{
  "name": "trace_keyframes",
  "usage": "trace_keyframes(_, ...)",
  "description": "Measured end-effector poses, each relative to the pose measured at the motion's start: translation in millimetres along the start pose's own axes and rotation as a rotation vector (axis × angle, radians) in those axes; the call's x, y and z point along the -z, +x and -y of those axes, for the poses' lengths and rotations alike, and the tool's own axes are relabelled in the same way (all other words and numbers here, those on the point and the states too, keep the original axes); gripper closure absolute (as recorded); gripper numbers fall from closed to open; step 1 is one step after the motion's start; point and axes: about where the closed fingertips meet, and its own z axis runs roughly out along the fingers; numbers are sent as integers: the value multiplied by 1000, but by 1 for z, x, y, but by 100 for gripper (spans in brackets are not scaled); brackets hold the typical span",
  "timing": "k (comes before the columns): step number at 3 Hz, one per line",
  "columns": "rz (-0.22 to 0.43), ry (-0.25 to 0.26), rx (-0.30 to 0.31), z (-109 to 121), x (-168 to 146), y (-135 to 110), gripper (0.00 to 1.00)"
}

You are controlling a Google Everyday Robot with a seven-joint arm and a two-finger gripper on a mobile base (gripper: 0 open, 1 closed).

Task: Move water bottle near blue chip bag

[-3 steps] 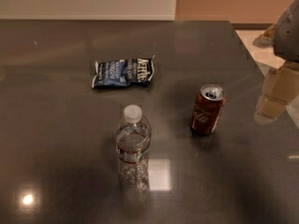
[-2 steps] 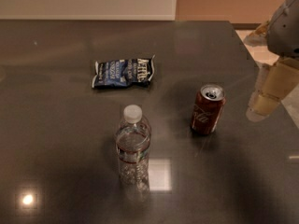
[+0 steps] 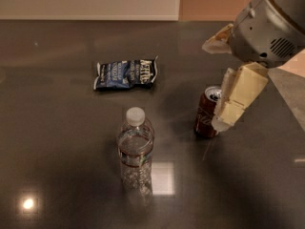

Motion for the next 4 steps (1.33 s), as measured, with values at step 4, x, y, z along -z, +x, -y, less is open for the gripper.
trace_keyframes(4, 137, -177, 180, -69, -78, -77, 0)
